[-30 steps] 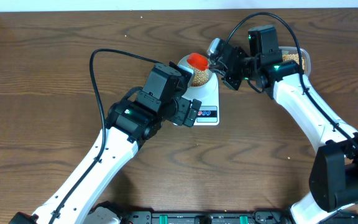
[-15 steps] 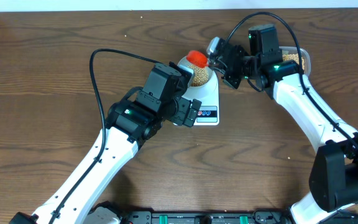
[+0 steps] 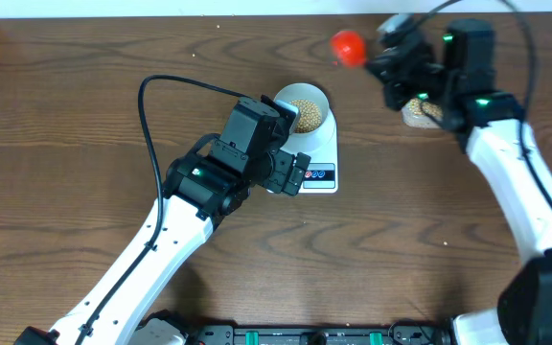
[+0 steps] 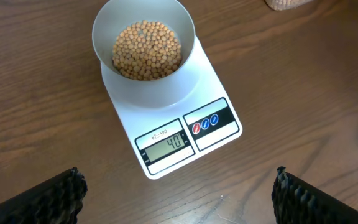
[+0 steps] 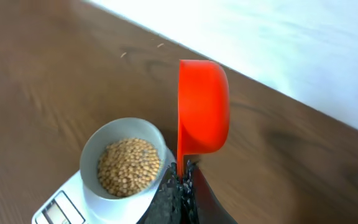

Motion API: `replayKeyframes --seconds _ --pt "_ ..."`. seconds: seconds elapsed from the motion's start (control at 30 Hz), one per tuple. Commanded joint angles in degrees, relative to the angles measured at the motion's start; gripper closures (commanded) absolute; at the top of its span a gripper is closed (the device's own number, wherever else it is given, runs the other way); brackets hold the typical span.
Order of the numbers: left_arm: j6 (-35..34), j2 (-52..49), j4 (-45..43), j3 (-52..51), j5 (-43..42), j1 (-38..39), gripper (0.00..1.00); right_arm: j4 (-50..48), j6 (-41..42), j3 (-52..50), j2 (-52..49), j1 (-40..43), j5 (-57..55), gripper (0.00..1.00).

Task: Scoop item into bowl and weigh 50g on scale
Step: 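Carry the empty red scoop right to the soybean tub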

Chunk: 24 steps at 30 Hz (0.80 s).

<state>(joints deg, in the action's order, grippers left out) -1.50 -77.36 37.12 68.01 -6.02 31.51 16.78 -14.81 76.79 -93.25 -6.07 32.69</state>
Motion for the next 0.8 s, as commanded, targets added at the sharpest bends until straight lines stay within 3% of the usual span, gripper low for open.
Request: replayKeyframes --seconds 0.0,0.4,0.77 --pt "-0.26 -0.15 0.15 0.22 0.52 -0.26 0.02 2.34 6.23 0.17 2.91 3.72 0.57 0.99" --pt "-0.28 -0.15 0.15 0.22 0.52 -0.26 0.02 18.03 12.2 0.13 4.85 14.12 -11.61 0.99" --pt "-0.26 -0.15 0.15 0.22 0.52 -0.26 0.02 18.6 15.02 -0.02 -0.48 15.82 -13.07 0.99"
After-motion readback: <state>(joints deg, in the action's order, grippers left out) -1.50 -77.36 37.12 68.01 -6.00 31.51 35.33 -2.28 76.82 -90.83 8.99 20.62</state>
